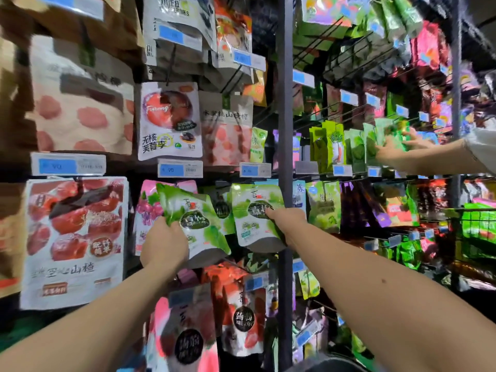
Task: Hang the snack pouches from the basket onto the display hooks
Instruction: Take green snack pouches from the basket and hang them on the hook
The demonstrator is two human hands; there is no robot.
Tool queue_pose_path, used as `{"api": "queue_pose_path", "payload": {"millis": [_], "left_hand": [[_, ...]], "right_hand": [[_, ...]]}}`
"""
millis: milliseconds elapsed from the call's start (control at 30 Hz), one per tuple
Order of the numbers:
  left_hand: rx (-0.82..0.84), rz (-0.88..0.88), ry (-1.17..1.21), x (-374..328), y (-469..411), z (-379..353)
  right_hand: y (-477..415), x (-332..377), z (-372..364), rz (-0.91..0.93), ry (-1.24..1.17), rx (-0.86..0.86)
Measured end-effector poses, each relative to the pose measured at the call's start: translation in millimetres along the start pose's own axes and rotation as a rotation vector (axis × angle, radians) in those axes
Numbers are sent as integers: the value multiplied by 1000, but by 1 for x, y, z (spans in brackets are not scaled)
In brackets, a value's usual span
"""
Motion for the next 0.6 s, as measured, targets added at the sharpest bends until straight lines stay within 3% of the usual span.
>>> {"api": "queue_pose_path", "payload": {"millis": [333, 600], "left_hand": [[-25, -89, 17, 11, -7, -14], [-12, -139, 56, 15, -14, -27]], "right_hand": [[-6, 6, -23, 40, -30, 16], [-22, 15, -25, 18, -79, -86]]}}
Point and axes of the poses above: each hand's wrist, its own y-axis away from the middle knuckle, its own z-axis out of the back of the hand, x = y × z, the point moved 4 cm from there along -y, towards the middle knuckle, and after that the axes turned 2 degrees about x, right-handed, at the moved point
